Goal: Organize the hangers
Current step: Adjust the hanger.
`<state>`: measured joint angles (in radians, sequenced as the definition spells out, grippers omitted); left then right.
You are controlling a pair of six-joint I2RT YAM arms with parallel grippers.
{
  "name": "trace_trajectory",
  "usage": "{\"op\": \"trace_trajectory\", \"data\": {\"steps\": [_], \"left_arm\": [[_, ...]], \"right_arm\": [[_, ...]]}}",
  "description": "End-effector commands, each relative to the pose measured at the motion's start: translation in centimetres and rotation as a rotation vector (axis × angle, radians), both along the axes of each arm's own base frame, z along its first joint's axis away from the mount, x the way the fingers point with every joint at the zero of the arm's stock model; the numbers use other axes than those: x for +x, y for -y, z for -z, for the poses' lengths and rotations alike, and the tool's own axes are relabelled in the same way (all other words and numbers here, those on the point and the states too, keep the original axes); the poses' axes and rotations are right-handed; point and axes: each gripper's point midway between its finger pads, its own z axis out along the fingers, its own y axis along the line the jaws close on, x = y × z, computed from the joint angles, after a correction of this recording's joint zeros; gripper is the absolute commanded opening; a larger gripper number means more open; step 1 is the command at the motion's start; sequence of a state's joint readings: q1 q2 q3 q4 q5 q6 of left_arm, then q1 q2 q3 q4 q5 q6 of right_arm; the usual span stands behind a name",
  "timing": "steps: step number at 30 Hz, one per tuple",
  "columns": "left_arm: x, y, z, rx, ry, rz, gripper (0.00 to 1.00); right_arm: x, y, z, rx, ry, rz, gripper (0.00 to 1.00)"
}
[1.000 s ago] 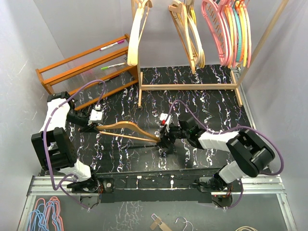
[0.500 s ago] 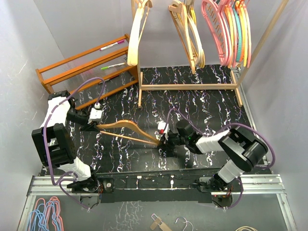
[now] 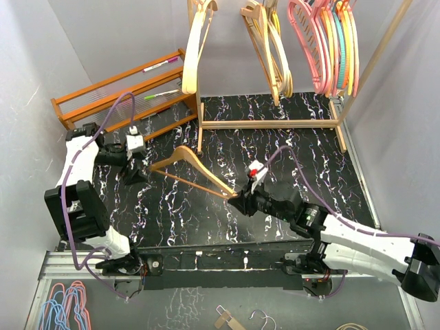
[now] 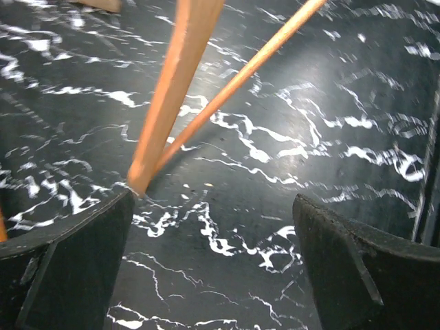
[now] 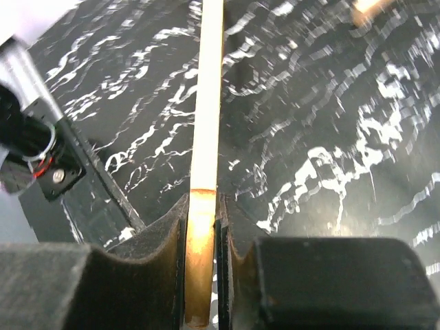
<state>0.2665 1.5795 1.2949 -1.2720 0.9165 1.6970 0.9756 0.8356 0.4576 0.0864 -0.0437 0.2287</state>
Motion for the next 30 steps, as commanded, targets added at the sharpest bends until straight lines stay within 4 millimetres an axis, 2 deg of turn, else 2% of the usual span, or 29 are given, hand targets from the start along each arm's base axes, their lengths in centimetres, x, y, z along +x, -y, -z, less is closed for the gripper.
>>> {"op": "trace_trajectory", "data": {"steps": [1,3,5,12,16,23,30], "left_arm": [[5.0,0.0,-5.2,-0.123,0.075,-0.319,0.98],[6.9,-1.0,-6.7,-0.138,0.056,-0.485,0.98],[7.9,-1.9,-7.9,-0.138,0.041,-0.599,0.98],[7.5,-2.9,-12.3,-0.169,0.033,-0.802,0.98],[6.8,-3.0,-12.9,-0.179,0.006,-0.861,0.98],[5.6,-3.1,-13.6,-0.172,0.026,-0.895,0.98],[5.1,-2.9,-13.8,-0.192,0.021,-0.919,0.98]], "right_arm": [[-0.1,2.5,1.6,-0.097,-0.318,0.271,0.08],[-1.0,3.1,1.5,-0.114,-0.335,0.315,0.08],[-1.6,3.9,1.0,-0.102,-0.319,0.369,0.08],[-2.7,6.1,-4.1,0.069,-0.263,0.455,0.08],[-2.1,7.1,-6.4,0.095,-0.202,0.483,0.08],[-0.5,9.0,-9.8,0.042,-0.081,0.571,0.08],[0.2,9.0,-14.0,0.094,0.035,0.548,0.08]]}}
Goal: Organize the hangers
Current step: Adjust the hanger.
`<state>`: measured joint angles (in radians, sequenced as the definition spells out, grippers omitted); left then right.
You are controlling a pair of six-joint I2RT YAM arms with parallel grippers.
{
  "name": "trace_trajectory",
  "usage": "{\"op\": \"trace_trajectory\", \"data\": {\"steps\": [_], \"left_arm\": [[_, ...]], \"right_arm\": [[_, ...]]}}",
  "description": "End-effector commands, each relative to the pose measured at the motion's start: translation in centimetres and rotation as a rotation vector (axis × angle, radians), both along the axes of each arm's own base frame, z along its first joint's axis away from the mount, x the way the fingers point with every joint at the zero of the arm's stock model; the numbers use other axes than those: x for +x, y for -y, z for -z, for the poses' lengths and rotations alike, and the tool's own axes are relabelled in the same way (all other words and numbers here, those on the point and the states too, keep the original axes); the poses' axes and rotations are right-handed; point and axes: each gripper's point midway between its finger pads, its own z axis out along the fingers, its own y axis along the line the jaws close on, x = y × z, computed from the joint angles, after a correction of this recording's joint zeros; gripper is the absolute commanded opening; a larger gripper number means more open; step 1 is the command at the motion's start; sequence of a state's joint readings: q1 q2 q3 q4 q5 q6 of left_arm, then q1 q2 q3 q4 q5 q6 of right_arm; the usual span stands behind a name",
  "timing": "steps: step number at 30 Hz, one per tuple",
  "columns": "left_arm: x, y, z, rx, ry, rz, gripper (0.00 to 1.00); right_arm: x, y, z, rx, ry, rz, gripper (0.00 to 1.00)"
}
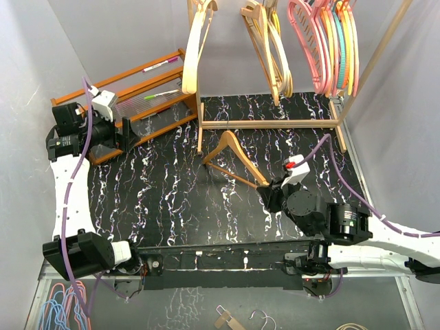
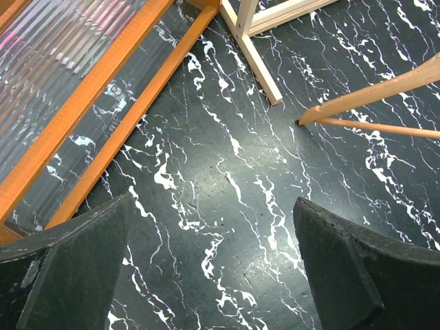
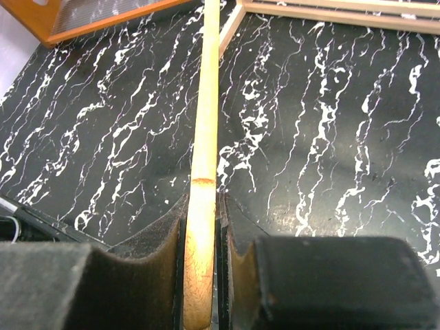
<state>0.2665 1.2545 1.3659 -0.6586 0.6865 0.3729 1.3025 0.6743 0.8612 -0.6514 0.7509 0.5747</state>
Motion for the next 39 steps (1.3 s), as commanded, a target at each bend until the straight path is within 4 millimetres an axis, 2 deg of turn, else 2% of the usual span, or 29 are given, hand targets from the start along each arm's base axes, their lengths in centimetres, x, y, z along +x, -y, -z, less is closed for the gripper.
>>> {"op": "trace_trajectory", "data": {"steps": [1,3,5,8,10,12,14,18,21,23,28,32,37,38,39], "left_arm": [[-1.0,0.4,-0.6,-0.035,-0.005,-0.025,0.98],[-1.3,0.7,-0.3,-0.054,-0.022,-0.015,0.98],[-2.4,2.3,0.1,-0.118,-0.059,0.062,0.98],[-5.3,7.1,1.0,-0.250,-0.105,0.280,0.98],[-5.7,10.0,2.9,-0.200,-0.050,0.346,0.98],[-4.6,12.2,4.3,-0.175,0.031,0.394,0.97],[-3.2,14.0,5.7,-0.241,0.007,0.435,0.98],[-0.1,18.1,8.2,-0.120,0.046,0.501,0.98],[3.0,19.4,8.7,-0.089,0.082,0.503,0.98],[4.0,20.4,9.1,-0.070,0.098,0.537,0.98],[3.2,23.5,11.8,0.077,0.146,0.728,0.98],[2.9,24.7,12.6,0.069,0.143,0.797,0.98],[0.4,26.5,13.8,0.050,0.125,0.951,0.98],[0.3,26.7,14.1,0.067,0.124,0.960,0.94],[0.3,26.8,14.3,0.075,0.129,0.967,0.86]], "right_arm": [[1.0,0.5,-5.7,0.073,0.134,0.024,0.08],[1.0,0.4,-6.2,0.063,0.148,0.007,0.08],[1.0,0.3,-6.0,0.039,0.151,-0.001,0.08],[0.8,-0.1,-5.0,0.021,0.129,-0.018,0.08],[0.5,-0.3,-4.4,0.023,0.118,-0.033,0.08],[0.4,-0.4,-3.7,0.025,0.107,-0.039,0.08],[0.3,-0.4,-3.2,0.028,0.098,-0.044,0.08],[0.0,-0.5,-2.5,0.023,0.071,-0.048,0.08],[0.0,-0.8,-2.1,0.034,0.057,-0.047,0.08],[0.0,-1.1,-1.8,0.043,0.052,-0.051,0.08],[0.0,-2.3,-1.5,0.046,0.056,-0.074,0.08],[0.0,-2.6,-1.1,0.041,0.045,-0.072,0.08],[0.0,-2.6,-1.1,0.049,0.043,-0.073,0.08],[0.0,-2.6,-1.1,0.048,0.042,-0.072,0.08],[0.0,-2.6,-1.0,0.046,0.041,-0.072,0.08]]}}
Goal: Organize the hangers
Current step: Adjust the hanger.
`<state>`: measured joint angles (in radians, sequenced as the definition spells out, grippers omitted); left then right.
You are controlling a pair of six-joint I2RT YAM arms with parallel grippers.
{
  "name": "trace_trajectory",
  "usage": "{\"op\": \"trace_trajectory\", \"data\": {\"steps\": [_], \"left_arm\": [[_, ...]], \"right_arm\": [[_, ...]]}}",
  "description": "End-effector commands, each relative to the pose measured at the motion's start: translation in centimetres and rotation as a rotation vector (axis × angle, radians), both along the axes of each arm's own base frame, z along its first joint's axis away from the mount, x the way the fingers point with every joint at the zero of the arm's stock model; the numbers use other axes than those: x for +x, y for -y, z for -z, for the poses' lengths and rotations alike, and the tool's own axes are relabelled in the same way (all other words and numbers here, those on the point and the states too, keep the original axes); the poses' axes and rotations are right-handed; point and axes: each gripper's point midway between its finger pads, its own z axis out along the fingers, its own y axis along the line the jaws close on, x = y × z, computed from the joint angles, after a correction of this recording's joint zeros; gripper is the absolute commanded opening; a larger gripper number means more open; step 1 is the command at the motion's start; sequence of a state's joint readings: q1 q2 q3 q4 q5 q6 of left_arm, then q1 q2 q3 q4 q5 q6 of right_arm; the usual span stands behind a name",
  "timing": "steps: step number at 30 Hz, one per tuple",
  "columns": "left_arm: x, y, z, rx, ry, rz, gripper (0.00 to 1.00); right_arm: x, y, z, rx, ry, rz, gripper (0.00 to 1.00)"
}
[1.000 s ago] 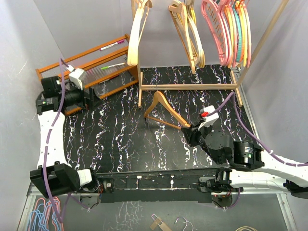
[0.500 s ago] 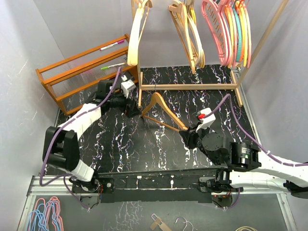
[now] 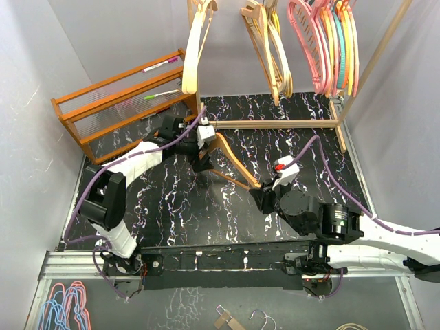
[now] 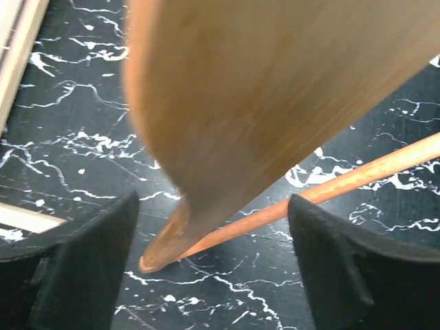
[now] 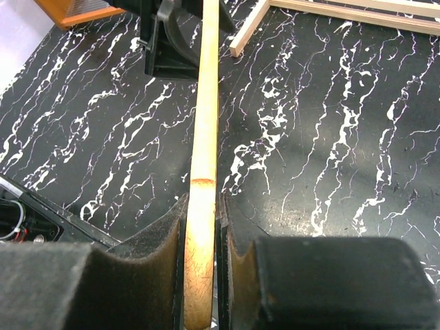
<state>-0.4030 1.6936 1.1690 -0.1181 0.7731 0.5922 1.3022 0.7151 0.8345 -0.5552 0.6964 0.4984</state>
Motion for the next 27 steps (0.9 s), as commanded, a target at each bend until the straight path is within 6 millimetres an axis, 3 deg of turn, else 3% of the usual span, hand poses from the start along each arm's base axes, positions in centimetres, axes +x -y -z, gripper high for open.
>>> {"op": "trace_trajectory", "data": {"steps": [1,2,3,4,12,13,17,22,27], "left_arm": [[-0.9,1.6,-1.0,-0.010,0.068,0.132,0.72],[-0.8,1.6,-1.0,-0.004,0.070,0.135,0.47],[-0.5,1.5,-1.1,0.003,0.084,0.130,0.08],[-0.3,1.5,-1.4,0.001,0.091,0.119,0.00],[0.7,0.8,-2.6,0.046,0.169,0.097,0.00],[0.9,0.7,-2.8,0.051,0.181,0.086,0.00],[2.8,-0.1,-3.2,0.094,0.242,0.009,0.00],[3.9,-0.9,-3.5,0.133,0.303,-0.031,0.00],[4.8,-1.7,-3.5,0.167,0.350,-0.080,0.00]], "right_arm": [[0.0,-0.6,-1.4,0.073,0.013,-0.002,0.08],[0.0,-0.7,-1.3,0.070,0.011,-0.002,0.08],[0.0,-0.8,-1.1,0.067,0.009,-0.007,0.08],[0.0,-0.9,-0.9,0.062,0.007,-0.011,0.08],[-0.3,-3.1,-0.2,0.015,0.002,-0.083,0.13],[-0.5,-3.5,-0.1,0.009,-0.005,-0.099,0.17],[-1.1,-5.1,0.7,-0.021,-0.040,-0.159,0.50],[-1.4,-6.0,0.6,-0.028,-0.059,-0.186,0.60],[-1.0,-5.3,-1.5,0.020,-0.047,-0.147,0.89]]}}
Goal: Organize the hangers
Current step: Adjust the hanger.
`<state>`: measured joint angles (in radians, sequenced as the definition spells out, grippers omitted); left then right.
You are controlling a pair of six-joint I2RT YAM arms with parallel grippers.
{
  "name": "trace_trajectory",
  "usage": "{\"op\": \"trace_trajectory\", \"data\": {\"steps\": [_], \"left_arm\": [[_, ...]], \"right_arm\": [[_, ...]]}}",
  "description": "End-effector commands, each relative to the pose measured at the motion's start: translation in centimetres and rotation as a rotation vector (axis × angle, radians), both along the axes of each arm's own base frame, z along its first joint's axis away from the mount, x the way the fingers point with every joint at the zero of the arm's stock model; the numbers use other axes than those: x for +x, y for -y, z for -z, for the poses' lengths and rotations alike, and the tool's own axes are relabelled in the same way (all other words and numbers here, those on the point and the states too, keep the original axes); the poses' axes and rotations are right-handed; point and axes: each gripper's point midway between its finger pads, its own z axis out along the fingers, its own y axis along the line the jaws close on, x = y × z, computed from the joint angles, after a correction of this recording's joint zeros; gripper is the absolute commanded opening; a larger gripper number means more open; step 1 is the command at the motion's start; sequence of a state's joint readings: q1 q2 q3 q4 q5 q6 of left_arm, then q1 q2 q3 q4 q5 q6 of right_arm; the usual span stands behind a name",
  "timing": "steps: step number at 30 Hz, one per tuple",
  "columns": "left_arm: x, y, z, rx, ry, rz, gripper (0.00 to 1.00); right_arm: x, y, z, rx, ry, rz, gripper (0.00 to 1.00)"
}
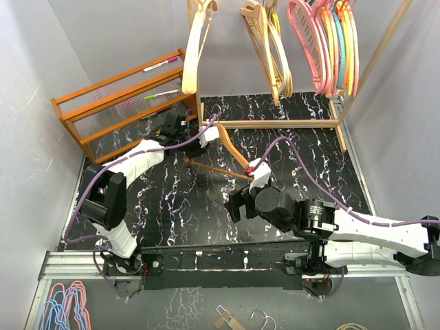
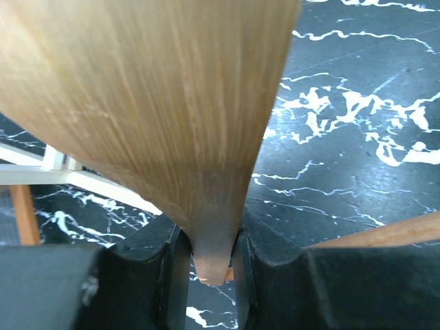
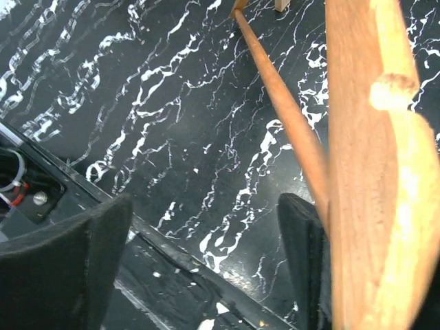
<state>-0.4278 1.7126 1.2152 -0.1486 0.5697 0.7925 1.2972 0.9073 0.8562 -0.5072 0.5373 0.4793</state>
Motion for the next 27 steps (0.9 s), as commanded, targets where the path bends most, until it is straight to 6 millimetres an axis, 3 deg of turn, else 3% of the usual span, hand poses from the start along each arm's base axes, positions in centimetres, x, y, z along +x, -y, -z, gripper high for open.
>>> {"op": "trace_trajectory", "data": {"steps": [1,7,9,13,17,20,23,27], "left_arm": [[1.9,-0.7,-4.0,-0.006,0.158,-0.076,0.00],[2.6,-2.1,-3.6,0.052,0.221,-0.120,0.00],[2.6,-2.1,-3.7,0.049,0.219,-0.123,0.00],[2.5,-1.8,-4.5,0.030,0.212,-0.123,0.00],[2.3,-1.8,-5.2,0.022,0.212,-0.119,0.00],[2.0,-1.8,-5.6,0.014,0.211,-0.117,0.00],[1.7,-1.7,-6.0,0.004,0.210,-0.117,0.00],[1.6,-1.8,-6.2,0.004,0.213,-0.121,0.00]], "right_arm": [[0.2,-0.1,-5.8,0.155,0.034,0.029,0.96],[0.7,4.2,-10.9,0.302,0.050,0.172,0.99],[0.8,5.1,-11.8,0.318,0.060,0.187,0.99],[1.4,5.5,-10.7,0.215,0.069,0.231,0.99],[2.7,4.0,-9.3,0.097,0.083,0.235,0.99],[5.0,3.3,-8.1,0.048,0.075,0.211,0.99],[8.6,4.2,-7.4,0.062,0.071,0.200,0.99],[10.5,3.6,-7.7,0.074,0.087,0.146,0.98]]}}
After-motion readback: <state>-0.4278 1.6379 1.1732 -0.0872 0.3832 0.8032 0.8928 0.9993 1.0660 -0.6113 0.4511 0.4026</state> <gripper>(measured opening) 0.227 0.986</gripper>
